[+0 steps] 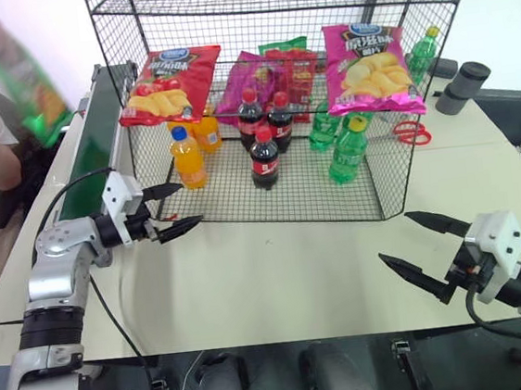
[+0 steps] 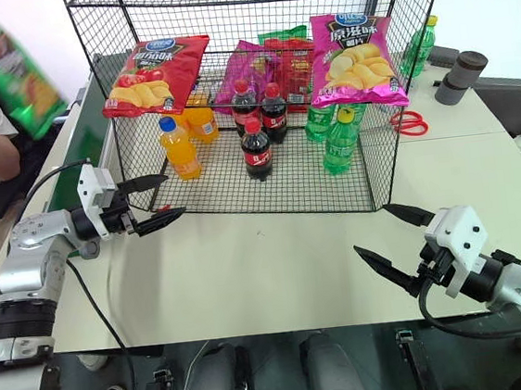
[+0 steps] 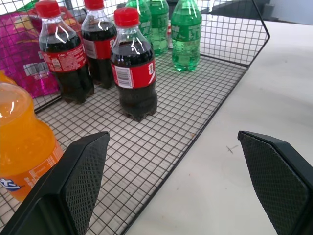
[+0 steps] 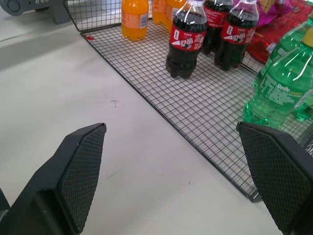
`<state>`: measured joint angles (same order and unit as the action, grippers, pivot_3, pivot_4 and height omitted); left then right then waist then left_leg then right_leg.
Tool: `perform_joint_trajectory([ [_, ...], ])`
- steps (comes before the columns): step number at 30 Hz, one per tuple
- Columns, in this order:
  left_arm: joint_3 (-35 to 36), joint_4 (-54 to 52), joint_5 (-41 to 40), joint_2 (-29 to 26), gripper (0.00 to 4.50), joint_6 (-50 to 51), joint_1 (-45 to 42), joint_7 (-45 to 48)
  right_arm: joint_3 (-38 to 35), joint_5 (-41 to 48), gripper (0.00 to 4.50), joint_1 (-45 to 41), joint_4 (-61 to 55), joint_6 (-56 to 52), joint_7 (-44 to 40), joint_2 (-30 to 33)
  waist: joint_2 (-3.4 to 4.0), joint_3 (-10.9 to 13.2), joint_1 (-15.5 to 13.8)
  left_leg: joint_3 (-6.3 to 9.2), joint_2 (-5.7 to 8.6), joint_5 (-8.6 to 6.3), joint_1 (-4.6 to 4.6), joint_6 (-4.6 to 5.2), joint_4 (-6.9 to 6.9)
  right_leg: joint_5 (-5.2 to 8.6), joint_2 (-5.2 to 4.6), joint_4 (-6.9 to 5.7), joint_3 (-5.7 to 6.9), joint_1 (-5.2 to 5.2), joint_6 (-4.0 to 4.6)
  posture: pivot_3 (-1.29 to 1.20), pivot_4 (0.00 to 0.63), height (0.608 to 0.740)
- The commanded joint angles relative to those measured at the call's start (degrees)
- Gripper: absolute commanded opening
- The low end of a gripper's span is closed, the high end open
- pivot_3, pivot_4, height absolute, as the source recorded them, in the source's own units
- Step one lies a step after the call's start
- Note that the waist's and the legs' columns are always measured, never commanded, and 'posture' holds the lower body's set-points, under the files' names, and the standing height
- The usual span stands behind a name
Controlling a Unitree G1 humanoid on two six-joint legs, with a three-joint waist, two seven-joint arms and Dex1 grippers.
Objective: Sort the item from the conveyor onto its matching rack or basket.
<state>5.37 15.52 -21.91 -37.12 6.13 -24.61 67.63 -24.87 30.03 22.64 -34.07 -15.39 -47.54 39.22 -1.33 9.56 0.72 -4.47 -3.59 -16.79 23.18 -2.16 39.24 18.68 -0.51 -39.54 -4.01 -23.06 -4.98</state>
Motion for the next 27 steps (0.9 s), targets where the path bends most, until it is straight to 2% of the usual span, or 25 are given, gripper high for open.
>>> perform_joint_trajectory([
  [1, 1.2, -1.9, -0.9, -0.6, 4.50, 0.4, -0.1, -0.3, 0.0, 0.2, 4.46, -0.2, -1.2, 0.8, 0.0, -0.2, 0.00, 0.0, 0.0, 0.00, 0.00, 0.00, 0.00, 0.00, 0.00, 0.00, 0.00, 0.00, 0.00, 0.00, 0.00, 0.00, 0.150, 0.740],
  [18, 1.5, -2.1, -2.5, -2.0, 4.50, 4.5, -0.4, 2.1, 1.2, 0.4, 4.46, -0.6, -2.3, 0.2, 1.1, -0.1, 0.00, 0.0, 0.0, 0.00, 0.00, 0.00, 0.00, 0.00, 0.00, 0.00, 0.00, 0.00, 0.00, 0.00, 0.00, 0.00, 0.150, 0.740],
  [27, 2.7, -2.2, -2.2, -1.7, 4.50, 2.0, -0.2, 1.1, 2.2, 1.2, 4.46, -2.2, -2.9, -1.1, 2.0, 0.0, 0.00, 0.0, 0.0, 0.00, 0.00, 0.00, 0.00, 0.00, 0.00, 0.00, 0.00, 0.00, 0.00, 0.00, 0.00, 0.00, 0.150, 0.740],
])
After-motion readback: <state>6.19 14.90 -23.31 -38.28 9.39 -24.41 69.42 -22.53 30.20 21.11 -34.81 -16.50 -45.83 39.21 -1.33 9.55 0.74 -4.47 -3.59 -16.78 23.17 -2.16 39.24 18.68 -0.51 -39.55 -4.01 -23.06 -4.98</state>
